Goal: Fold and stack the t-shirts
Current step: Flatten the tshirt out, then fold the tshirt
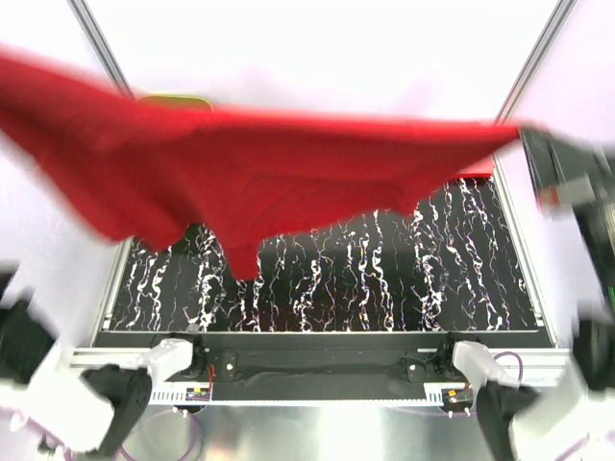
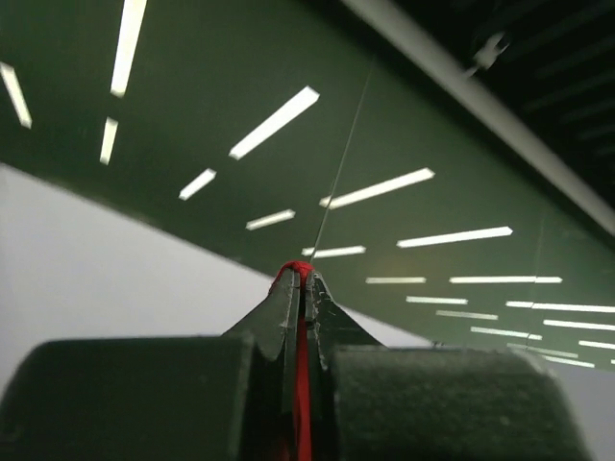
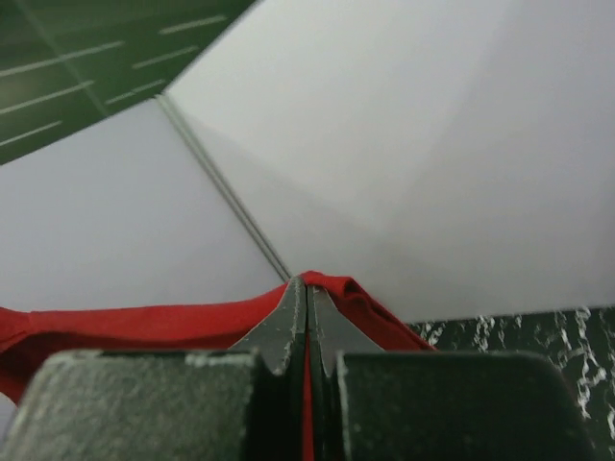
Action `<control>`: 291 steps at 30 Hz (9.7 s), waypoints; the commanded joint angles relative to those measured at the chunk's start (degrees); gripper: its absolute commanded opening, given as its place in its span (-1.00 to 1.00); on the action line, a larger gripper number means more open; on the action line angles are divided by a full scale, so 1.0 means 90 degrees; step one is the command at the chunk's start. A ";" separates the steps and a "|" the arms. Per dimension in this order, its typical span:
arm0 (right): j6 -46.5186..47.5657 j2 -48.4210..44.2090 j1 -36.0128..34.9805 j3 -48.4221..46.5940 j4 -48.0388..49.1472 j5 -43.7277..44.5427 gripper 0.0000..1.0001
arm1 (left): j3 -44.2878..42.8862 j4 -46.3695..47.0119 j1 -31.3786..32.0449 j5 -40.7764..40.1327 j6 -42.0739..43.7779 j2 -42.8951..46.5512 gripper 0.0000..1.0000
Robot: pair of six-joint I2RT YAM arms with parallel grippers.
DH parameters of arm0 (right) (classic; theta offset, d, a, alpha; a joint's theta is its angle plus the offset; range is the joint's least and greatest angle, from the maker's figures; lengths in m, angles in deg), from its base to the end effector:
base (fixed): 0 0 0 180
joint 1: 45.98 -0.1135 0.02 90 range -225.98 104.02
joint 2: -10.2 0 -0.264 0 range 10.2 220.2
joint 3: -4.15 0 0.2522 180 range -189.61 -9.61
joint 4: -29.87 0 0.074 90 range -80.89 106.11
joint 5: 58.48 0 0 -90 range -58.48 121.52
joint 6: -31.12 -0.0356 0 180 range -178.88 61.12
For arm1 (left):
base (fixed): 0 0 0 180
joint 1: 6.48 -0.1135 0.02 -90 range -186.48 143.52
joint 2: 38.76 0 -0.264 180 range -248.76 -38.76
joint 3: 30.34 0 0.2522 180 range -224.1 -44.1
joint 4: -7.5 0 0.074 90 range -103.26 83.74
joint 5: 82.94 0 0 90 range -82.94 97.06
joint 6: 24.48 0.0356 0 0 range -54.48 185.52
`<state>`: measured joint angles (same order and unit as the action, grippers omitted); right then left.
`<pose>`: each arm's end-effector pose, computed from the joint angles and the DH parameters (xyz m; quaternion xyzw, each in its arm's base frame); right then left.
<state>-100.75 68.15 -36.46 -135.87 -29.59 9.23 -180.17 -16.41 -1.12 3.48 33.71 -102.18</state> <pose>0.0155 0.0111 0.6282 0.0911 0.5602 0.3304 0.7541 -0.0314 0.0052 0.6985 -0.0839 0.2243 -0.3024 0.9226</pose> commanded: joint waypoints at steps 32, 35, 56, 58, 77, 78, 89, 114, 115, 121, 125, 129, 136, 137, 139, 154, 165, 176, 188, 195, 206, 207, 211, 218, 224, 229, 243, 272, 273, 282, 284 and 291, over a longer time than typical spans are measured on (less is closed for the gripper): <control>0.1252 0.3411 0.0114 0.6581 0.4501 0.1627 -1.00 | 0.5013 0.3579 0.0292 0.2614 -0.1182 -0.6203 -1.00; 0.1545 0.4330 0.0212 0.5887 0.4452 0.1344 -1.00 | 0.4729 0.3608 0.0322 0.2633 -0.1386 -0.6439 -1.00; 0.1292 0.5661 0.0534 0.4389 0.2236 -0.0141 -1.00 | 0.5351 0.0807 0.0390 0.2760 -0.1162 -0.4645 -1.00; 0.1351 0.5505 0.0534 0.4419 0.1904 -0.0073 -1.00 | 0.5906 0.0796 0.0380 0.2858 -0.1308 -0.4110 -1.00; 0.1927 0.4314 0.0622 0.5161 -0.0128 0.0796 -1.00 | 0.8683 -0.0219 0.0215 0.3024 -0.0948 -0.1372 -1.00; 0.1985 0.4264 0.0661 0.5219 -0.0157 0.0864 -1.00 | 0.8741 -0.0307 0.0205 0.3014 -0.0909 -0.1294 -1.00; 0.2289 0.4029 0.0827 0.5933 -0.0226 0.1294 -1.00 | 0.9269 -0.0815 -0.0030 0.2858 -0.0616 -0.0795 -1.00; 0.2416 0.4156 0.0856 0.6714 -0.0050 0.1617 -1.00 | 1.0304 -0.0903 -0.0166 0.2585 -0.0587 -0.0610 -1.00; 0.2435 0.4214 0.0856 0.6724 -0.0011 0.1617 -0.95 | 1.0333 -0.0923 -0.0176 0.2585 -0.0557 -0.0619 -1.00; 0.2387 0.3506 0.0740 0.6207 -0.0323 0.1344 0.00 | 1.0363 -0.0972 -0.0167 0.2633 -0.0284 -0.0756 -1.00; 0.1958 0.2761 -0.0204 0.6235 -0.0138 0.0544 0.12 | 1.0411 -0.0991 -0.0167 0.2858 -0.0303 -0.0854 -1.00; 0.1323 0.2526 -0.1375 0.6830 0.1038 -0.0617 0.15 | 1.0587 -0.0981 -0.0157 0.2975 -0.0420 -0.0630 -1.00; -0.0102 0.3266 -0.3515 0.7466 0.3561 -0.1186 0.02 | 1.0052 -0.0757 -0.0147 0.2966 -0.0577 -0.0774 -1.00; -0.0375 0.3403 -0.3673 0.7456 0.3776 -0.1167 -0.03 | 0.9819 -0.0525 -0.0147 0.2965 -0.0557 -0.0901 -1.00; -0.0484 0.3872 -0.4053 0.7281 0.3963 -0.1050 -0.26 | 0.9544 -0.0279 -0.0147 0.3004 -0.0567 -0.1388 -1.00; -0.2016 0.6128 -0.5071 0.6177 0.5359 -0.0543 -0.32 | 0.7931 0.0679 -0.0108 0.3297 -0.0645 -0.3871 -1.00; -0.3043 0.6685 -0.5647 0.5669 0.5029 0.0903 -0.32 | 0.8341 0.0796 -0.0108 0.3288 -0.0616 -0.3784 -1.00; -0.3678 0.6930 -0.5706 0.5611 0.4716 0.1460 -0.32 | 0.8517 0.0835 -0.0108 0.3395 -0.0596 -0.3588 -1.00; -0.4068 0.7173 -0.5745 0.5308 0.4628 0.1685 -0.34 | 0.8742 0.0864 -0.0108 0.3483 -0.0596 -0.3403 -1.00; -0.4108 0.7262 -0.5745 0.5200 0.4530 0.1597 -0.60 | 0.8898 0.0874 -0.0108 0.3483 -0.0547 -0.3296 -1.00; -0.3406 0.6843 -0.5706 0.5044 0.4219 0.1187 -1.00 | 0.9054 0.0650 -0.0108 0.3405 -0.0293 -0.2993 -1.00; -0.3327 0.6668 -0.5696 0.5054 0.4140 0.1158 -1.00 | 0.9074 0.0611 -0.0108 0.3415 -0.0284 -0.2915 -1.00; -0.2986 0.6490 -0.5618 0.5093 0.4003 0.0515 -1.00 | 0.9288 0.0455 -0.0108 0.3347 -0.0351 -0.2661 -1.00; -0.2029 0.6266 -0.5531 0.5561 0.3915 -0.0550 -1.00 | 0.9796 0.0337 -0.0098 0.3434 -0.0654 -0.2261 -1.00; -0.1247 0.6129 -0.5199 0.6137 0.3905 -0.1361 -1.00 | 1.0197 0.0240 -0.0098 0.3493 -0.0899 -0.1938 -1.00; -0.0749 0.6119 -0.4770 0.6304 0.3905 -0.1937 -1.00 | 1.0528 0.0171 -0.0088 0.3610 -0.1074 -0.1685 -1.00; -0.0163 0.6588 -0.4485 0.6158 0.3846 -0.3158 -1.00 | 1.1778 -0.0004 -0.0079 0.3386 -0.1436 -0.0884 -1.00; 0.0404 0.6725 -0.4143 0.6460 0.3505 -0.3608 -1.00 | 1.2189 -0.0913 -0.0079 0.2868 -0.1582 0.0044 -1.00; 0.0433 0.6734 -0.4134 0.6450 0.3485 -0.3608 -1.00 | 1.2199 -0.0952 -0.0069 0.2858 -0.1602 0.0054 -1.00; 0.0511 0.6871 -0.4095 0.6431 0.3319 -0.3608 -1.00 | 1.2277 -0.1001 -0.0079 0.2790 -0.1456 0.0025 -1.00; 0.0521 0.6871 -0.4095 0.6431 0.3212 -0.3531 -1.00 | 1.2287 -0.0991 -0.0079 0.2760 -0.1368 -0.0130 -0.91; 0.0950 0.6472 -0.4095 0.6236 0.2102 -0.3101 -0.51 | 1.1673 -0.1527 -0.0079 0.2010 -0.0472 -0.0015 -0.13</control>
<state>-95.24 129.37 -73.70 -77.33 -2.72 -20.43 -70.65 -28.10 -1.90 26.34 24.12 -103.95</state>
